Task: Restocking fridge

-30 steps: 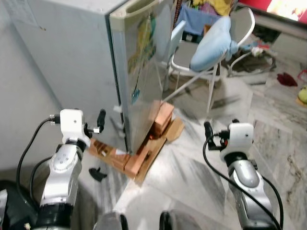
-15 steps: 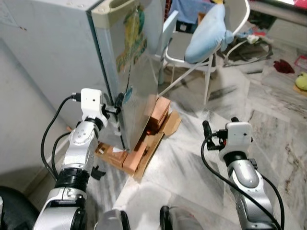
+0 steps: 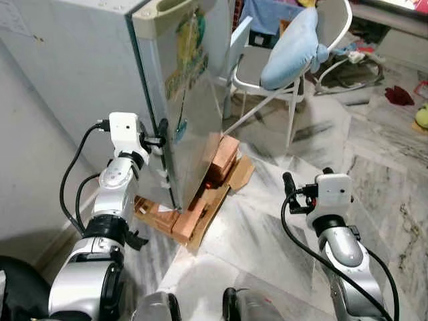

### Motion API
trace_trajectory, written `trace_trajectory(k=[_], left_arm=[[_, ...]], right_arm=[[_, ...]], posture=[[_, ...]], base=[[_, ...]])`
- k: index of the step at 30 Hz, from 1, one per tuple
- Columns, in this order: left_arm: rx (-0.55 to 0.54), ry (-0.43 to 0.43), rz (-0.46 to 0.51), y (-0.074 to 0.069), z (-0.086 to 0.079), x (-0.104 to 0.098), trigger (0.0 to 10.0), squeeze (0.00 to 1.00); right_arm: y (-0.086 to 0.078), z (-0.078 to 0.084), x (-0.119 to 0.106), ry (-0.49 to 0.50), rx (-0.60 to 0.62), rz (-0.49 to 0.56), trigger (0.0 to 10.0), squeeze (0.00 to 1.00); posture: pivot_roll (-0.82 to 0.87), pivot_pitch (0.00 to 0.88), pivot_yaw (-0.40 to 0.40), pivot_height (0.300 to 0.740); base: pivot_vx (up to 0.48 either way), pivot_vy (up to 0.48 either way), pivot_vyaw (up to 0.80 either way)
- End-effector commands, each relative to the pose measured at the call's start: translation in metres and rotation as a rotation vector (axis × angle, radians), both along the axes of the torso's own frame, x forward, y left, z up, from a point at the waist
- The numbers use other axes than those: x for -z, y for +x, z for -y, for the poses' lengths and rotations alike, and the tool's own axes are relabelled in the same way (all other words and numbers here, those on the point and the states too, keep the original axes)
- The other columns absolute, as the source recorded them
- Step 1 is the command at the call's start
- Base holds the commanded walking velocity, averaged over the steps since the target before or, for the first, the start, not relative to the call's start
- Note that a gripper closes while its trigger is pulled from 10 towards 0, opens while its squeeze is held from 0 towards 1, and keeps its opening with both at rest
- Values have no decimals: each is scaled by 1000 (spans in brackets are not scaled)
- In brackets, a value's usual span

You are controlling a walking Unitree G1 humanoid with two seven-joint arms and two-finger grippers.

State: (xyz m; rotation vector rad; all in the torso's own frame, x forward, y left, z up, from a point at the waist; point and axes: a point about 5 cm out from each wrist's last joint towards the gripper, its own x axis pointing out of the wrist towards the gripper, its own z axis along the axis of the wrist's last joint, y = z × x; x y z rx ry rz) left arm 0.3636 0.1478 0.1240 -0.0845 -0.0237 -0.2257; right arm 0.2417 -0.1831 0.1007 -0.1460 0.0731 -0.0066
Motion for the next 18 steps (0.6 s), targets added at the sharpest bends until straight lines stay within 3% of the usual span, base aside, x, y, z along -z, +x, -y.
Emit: trace_trajectory(k=[1, 8, 11, 18], left_arm=[[70, 13, 12, 1, 12, -2, 10000, 0], [157, 29, 16, 2, 29, 0, 10000, 0], [124, 80, 35, 6, 30, -3, 10000, 0], [49, 104, 40, 13, 21, -10, 10000, 0]], right_arm=[[-2, 5, -2, 1, 19, 0, 10000, 0], [-2, 4, -3, 1, 13, -5, 10000, 0], [-2, 4, -3, -2, 13, -4, 10000, 0], [-2, 7, -3, -6, 26, -1, 10000, 0]], posture=[[-126, 118, -29, 740], [-129, 116, -31, 740], [-130, 115, -30, 740], [-139, 109, -23, 740]], base=[[0, 0, 0], [0, 0, 0], [0, 0, 0], [0, 0, 0]])
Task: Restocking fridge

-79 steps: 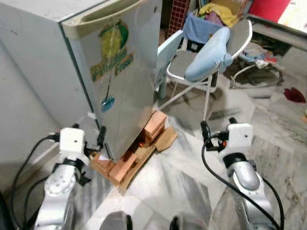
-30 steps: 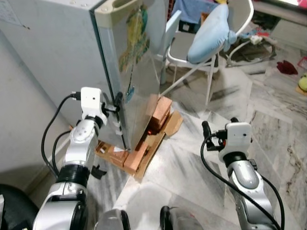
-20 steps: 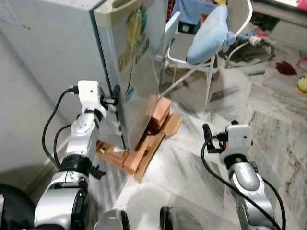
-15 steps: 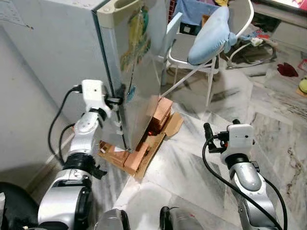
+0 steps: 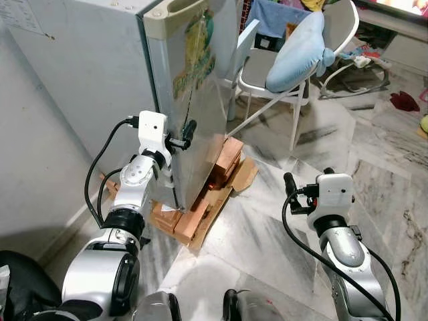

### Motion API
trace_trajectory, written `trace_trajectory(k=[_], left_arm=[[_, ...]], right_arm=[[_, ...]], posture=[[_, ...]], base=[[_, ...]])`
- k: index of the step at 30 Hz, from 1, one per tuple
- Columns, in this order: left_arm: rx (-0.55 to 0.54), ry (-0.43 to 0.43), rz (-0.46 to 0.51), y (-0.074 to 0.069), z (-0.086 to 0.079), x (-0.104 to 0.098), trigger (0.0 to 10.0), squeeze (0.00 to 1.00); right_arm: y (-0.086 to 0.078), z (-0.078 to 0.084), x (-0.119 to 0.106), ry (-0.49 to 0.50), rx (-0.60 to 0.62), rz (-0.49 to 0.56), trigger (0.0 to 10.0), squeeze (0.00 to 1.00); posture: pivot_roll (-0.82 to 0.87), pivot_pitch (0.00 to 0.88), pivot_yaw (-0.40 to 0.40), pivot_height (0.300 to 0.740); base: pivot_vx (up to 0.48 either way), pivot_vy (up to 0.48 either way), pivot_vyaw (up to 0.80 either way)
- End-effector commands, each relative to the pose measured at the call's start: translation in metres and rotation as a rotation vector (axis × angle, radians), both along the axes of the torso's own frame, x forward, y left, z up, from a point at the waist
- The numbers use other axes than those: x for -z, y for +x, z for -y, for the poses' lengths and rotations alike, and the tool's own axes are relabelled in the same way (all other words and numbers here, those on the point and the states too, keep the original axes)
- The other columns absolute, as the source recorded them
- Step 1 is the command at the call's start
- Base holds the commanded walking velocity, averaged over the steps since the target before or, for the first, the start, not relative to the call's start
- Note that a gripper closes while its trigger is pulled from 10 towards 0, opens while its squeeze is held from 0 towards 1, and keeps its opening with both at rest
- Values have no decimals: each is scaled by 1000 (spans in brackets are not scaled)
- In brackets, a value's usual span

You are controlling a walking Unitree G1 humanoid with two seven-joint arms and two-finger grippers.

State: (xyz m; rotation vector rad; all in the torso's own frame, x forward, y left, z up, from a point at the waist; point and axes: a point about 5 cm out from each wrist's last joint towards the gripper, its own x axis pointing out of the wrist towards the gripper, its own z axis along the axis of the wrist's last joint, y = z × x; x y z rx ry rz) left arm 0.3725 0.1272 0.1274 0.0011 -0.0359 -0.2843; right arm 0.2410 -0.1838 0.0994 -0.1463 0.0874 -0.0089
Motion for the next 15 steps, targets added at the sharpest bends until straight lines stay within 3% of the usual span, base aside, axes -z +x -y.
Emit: trace_trajectory(k=[1, 8, 15], left_arm=[[-24, 33, 19, 5, -1, -8, 10000, 0], [-90, 36, 32, 10, -7, -14, 10000, 0], [-9, 29, 17, 10, 8, -14, 10000, 0]], right_arm=[[-2, 7, -4, -7, 26, 13, 10000, 0], [-3, 7, -4, -10, 30, 14, 10000, 0], [-3, 10, -5, -13, 35, 15, 10000, 0]], posture=[[-139, 109, -23, 740], [-142, 106, -22, 740], [-154, 100, -24, 740]], base=[[0, 0, 0], [0, 0, 0], [0, 0, 0]])
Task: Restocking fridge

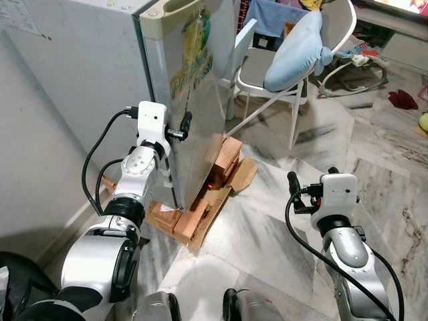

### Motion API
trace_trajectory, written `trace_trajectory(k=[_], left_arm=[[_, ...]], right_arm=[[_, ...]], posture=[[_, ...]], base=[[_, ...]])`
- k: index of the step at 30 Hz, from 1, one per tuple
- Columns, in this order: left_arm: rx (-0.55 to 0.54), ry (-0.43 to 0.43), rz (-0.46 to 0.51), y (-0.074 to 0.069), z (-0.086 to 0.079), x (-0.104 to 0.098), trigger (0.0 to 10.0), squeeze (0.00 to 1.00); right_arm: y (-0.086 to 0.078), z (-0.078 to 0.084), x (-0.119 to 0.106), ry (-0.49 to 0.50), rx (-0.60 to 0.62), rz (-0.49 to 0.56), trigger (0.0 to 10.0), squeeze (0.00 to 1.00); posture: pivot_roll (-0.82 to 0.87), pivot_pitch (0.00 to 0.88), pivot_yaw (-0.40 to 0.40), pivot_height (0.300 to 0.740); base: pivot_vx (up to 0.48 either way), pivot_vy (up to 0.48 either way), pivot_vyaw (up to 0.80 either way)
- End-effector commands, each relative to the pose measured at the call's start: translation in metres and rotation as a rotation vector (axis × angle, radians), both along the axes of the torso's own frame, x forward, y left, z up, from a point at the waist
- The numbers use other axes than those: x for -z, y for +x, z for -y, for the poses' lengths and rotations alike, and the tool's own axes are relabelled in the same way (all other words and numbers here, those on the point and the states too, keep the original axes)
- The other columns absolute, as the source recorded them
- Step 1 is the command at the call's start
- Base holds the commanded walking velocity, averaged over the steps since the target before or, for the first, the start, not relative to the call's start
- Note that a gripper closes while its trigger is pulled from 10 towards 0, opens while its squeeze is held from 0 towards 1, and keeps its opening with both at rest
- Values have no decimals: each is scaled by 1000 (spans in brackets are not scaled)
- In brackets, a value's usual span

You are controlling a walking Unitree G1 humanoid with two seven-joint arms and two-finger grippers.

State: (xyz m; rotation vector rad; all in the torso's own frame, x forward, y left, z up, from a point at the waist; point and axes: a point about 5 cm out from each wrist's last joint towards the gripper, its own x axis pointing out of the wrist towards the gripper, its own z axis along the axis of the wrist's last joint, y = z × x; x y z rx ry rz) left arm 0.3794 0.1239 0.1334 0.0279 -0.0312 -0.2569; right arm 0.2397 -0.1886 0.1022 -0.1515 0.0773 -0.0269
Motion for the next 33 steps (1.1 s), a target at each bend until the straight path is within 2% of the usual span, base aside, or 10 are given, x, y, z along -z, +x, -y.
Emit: trace_trajectory(k=[1, 3, 4, 9, 13, 15, 18, 24, 30, 33], left_arm=[[82, -5, 17, 2, 16, -8, 10000, 0], [272, -14, 33, -5, 58, -10, 10000, 0], [419, -23, 49, -16, 92, -12, 10000, 0], [678, -71, 79, -48, 151, -13, 10000, 0], [812, -80, 114, -71, 176, -13, 10000, 0], [804, -44, 118, -73, 175, -7, 10000, 0], [746, -10, 81, -65, 157, 4, 10000, 0], [566, -2, 57, -44, 100, 11, 10000, 0], [414, -19, 32, -43, 63, 25, 10000, 0], [321, -11, 18, -52, 35, 39, 10000, 0]], right_arm=[[-2, 5, -2, -3, 17, 3, 10000, 0], [-5, 6, -1, 0, 18, -5, 10000, 0], [-8, 7, 2, -5, 30, -18, 10000, 0], [-15, 11, 5, 2, 100, -32, 10000, 0], [-20, 15, 5, -9, 175, -32, 10000, 0], [-22, 16, 4, -12, 190, -24, 10000, 0], [-24, 15, 3, -10, 193, -26, 10000, 0], [-23, 9, 6, 19, 170, -22, 10000, 0], [-19, 4, 6, 31, 141, -14, 10000, 0], [-17, 3, 5, 37, 139, -10, 10000, 0]], posture=[[-153, 99, -26, 740], [-147, 95, -26, 740], [-146, 93, -26, 740], [-145, 91, -24, 740], [-141, 90, -24, 740], [-139, 89, -23, 740], [-138, 88, -22, 740], [-123, 82, -24, 740], [-131, 71, -20, 740], [-136, 68, -10, 740]], base=[[0, 0, 0], [0, 0, 0], [0, 0, 0], [0, 0, 0], [0, 0, 0], [0, 0, 0], [0, 0, -740], [216, -217, -754], [342, -333, -110], [351, -323, 0]])
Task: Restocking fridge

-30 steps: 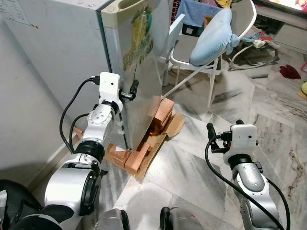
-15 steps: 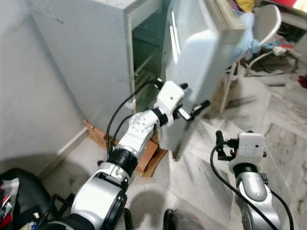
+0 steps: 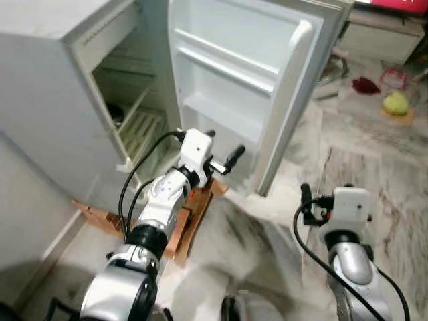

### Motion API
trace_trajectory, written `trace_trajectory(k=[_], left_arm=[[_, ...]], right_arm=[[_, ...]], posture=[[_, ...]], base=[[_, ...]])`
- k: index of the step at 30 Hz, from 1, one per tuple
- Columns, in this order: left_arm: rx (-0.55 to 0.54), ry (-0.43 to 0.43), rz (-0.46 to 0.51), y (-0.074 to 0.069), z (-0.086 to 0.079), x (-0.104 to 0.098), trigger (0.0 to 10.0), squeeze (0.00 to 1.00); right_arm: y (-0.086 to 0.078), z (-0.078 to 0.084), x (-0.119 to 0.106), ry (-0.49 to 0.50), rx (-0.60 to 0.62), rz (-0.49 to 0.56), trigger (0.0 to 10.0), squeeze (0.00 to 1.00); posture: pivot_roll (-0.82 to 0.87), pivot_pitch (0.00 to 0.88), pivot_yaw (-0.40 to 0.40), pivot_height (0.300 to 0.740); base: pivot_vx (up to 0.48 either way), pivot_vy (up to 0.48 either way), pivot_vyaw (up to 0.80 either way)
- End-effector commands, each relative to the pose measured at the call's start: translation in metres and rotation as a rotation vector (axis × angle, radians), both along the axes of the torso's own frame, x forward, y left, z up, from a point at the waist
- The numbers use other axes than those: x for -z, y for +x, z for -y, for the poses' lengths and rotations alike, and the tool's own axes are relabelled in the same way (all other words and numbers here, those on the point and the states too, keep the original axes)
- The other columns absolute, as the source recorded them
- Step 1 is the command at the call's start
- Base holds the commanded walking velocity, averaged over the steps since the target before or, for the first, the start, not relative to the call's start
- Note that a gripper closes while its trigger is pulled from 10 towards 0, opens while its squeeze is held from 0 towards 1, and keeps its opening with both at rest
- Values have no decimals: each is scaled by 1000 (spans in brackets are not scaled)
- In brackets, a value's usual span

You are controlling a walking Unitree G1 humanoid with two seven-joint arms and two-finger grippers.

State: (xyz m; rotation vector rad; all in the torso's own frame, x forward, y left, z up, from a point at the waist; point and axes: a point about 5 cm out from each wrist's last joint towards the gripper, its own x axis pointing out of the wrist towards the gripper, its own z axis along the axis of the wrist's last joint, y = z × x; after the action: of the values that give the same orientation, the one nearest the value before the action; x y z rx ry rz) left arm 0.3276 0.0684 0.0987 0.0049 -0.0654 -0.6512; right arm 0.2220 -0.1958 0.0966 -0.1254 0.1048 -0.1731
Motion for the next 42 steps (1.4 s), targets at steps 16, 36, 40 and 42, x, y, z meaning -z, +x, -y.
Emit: trace_trajectory(k=[16, 36, 40, 42], left_arm=[[-273, 59, 5, -17, -70, 3, 10000, 0], [-289, 107, -53, -56, -72, 4, 10000, 0], [-312, 96, -107, -62, -78, 12, 10000, 0], [-301, 102, -103, -61, -77, 12, 10000, 0]], right_arm=[[15, -7, 1, 37, -16, 19, 10000, 0], [23, -10, -4, 57, 5, 38, 10000, 0], [21, -10, 0, 61, 9, 27, 10000, 0], [21, -10, 0, 62, 10, 27, 10000, 0]], posture=[[-71, 79, -17, 740], [-48, 119, -5, 740], [-58, 105, 0, 740], [-60, 97, -5, 740]], base=[[413, -118, -96], [348, -308, -794], [0, 0, -800], [0, 0, -800]])
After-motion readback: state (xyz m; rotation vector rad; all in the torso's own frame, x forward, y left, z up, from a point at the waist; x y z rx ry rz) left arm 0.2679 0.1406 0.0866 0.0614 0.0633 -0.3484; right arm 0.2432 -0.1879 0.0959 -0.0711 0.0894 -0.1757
